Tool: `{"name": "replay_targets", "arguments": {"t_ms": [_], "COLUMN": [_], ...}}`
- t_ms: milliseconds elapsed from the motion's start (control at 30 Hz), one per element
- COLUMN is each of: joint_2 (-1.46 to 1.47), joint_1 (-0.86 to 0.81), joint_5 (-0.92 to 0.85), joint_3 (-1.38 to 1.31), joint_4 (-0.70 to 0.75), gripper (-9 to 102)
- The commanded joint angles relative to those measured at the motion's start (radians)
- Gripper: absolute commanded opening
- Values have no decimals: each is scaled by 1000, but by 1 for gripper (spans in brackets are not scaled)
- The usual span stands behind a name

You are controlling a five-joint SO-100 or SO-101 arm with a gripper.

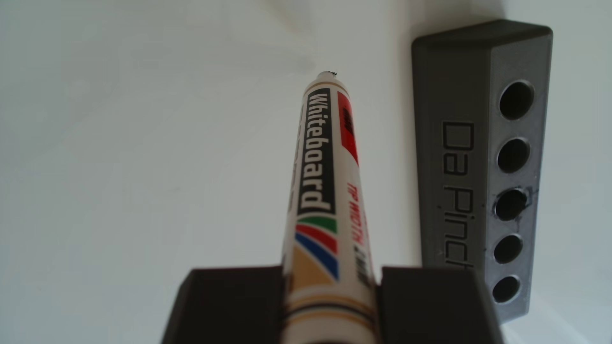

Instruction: Draw a face

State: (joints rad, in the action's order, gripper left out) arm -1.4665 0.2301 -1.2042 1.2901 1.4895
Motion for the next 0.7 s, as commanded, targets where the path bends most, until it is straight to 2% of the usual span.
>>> {"name": "replay_targets", "arguments": {"t_ms": [0, 667], "joint_2": [-20, 43], "joint_1": [-2, -8], "joint_5": [-12, -14], "joint_3": [-15, -8], "joint_4": [-25, -60], "gripper": [-1, -1]}}
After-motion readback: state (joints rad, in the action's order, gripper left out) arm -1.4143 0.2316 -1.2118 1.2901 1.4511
